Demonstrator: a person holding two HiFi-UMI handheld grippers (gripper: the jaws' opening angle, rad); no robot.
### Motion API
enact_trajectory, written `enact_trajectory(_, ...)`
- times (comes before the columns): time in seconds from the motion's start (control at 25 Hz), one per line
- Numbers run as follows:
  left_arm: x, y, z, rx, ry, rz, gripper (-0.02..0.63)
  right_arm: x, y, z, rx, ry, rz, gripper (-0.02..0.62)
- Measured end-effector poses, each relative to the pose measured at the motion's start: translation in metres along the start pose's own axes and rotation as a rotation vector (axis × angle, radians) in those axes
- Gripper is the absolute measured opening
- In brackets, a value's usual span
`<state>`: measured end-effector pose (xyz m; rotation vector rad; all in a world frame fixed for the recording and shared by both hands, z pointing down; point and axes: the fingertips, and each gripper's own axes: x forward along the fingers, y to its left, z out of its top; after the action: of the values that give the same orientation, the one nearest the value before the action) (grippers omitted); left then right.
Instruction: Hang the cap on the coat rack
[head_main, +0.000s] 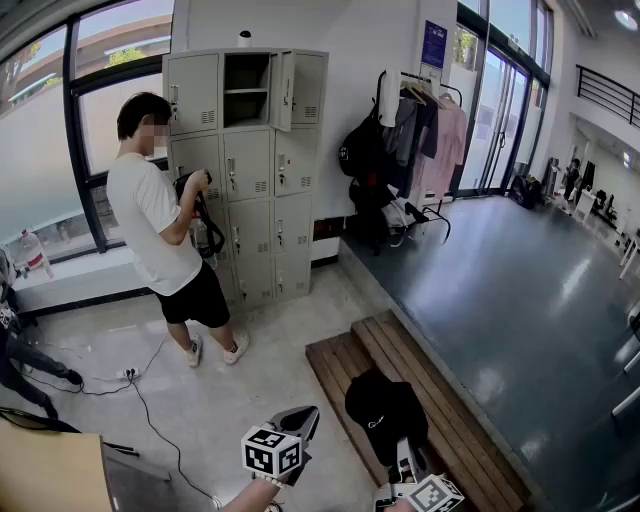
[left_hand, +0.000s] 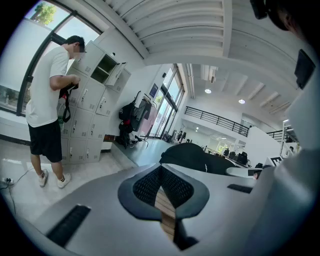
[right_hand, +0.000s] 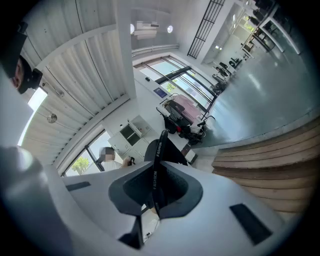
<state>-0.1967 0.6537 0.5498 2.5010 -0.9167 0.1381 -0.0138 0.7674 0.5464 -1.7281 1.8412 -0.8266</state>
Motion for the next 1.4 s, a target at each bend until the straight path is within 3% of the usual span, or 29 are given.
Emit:
enact_trajectory(0.72,-0.003,0.008,-0.003,-0.016,0.028,-0.017,0.003,0.002,0.023,0.002,-0.007,-0.019,-0.019,0.018)
enact_trajectory(1.16,0.003,0.006,-0.019,-0.02,0.035,-0.014,0.003,-0.005,0.007,-0.008,0.068,-0.017,-0.001,0.018)
enact_trajectory(1.4,-0.004,0.002,-0.022,-0.021,0.059,-0.012,0.003,-0.012,0.007,-0.002,0.042,-0.022,-0.061,0.018)
